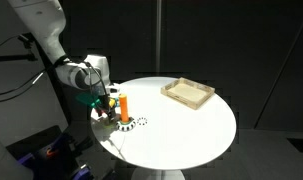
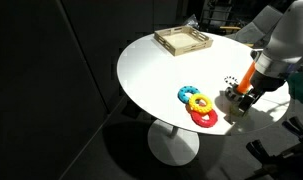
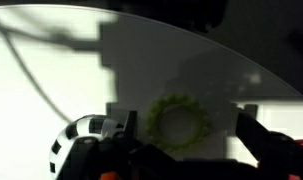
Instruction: Pick up a light green ring and stack it on top of the ring stacking stand
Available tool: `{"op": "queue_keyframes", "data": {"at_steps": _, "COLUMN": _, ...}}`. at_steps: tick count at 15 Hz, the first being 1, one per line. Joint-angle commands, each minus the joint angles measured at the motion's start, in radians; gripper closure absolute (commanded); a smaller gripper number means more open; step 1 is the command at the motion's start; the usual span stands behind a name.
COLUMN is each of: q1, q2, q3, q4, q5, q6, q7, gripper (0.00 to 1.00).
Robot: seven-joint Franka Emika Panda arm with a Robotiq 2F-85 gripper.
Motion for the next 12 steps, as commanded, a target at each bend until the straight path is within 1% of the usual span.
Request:
{"op": "queue_keyframes", "data": {"at_steps": 1, "q1": 0.041, "q2": 0.044, "q3": -0.045, "q4": 0.035, "q5": -0.074, "q6": 0.016, "q7": 0.068, "gripper": 0.00}}
{"op": "queue_keyframes", "data": {"at_steps": 2, "q1": 0.049, "q2": 0.051, "q3": -0.053, "q4": 0.041, "q5": -0.085, "q6": 0.015, "q7": 0.077, "gripper": 0.00}}
{"op": "queue_keyframes", "data": {"at_steps": 4, "q1": 0.025, "q2": 0.040, "q3": -0.039, "q4": 0.039, "q5": -0.044, "q6": -0.001, "q7": 0.040, "gripper": 0.00}}
{"op": "queue_keyframes", "data": {"at_steps": 12, "q1": 0.030, "q2": 0.043, "q3": -0.039, "q4": 0.031, "q5": -0.051, "q6": 0.003, "q7": 0.041, "gripper": 0.00}}
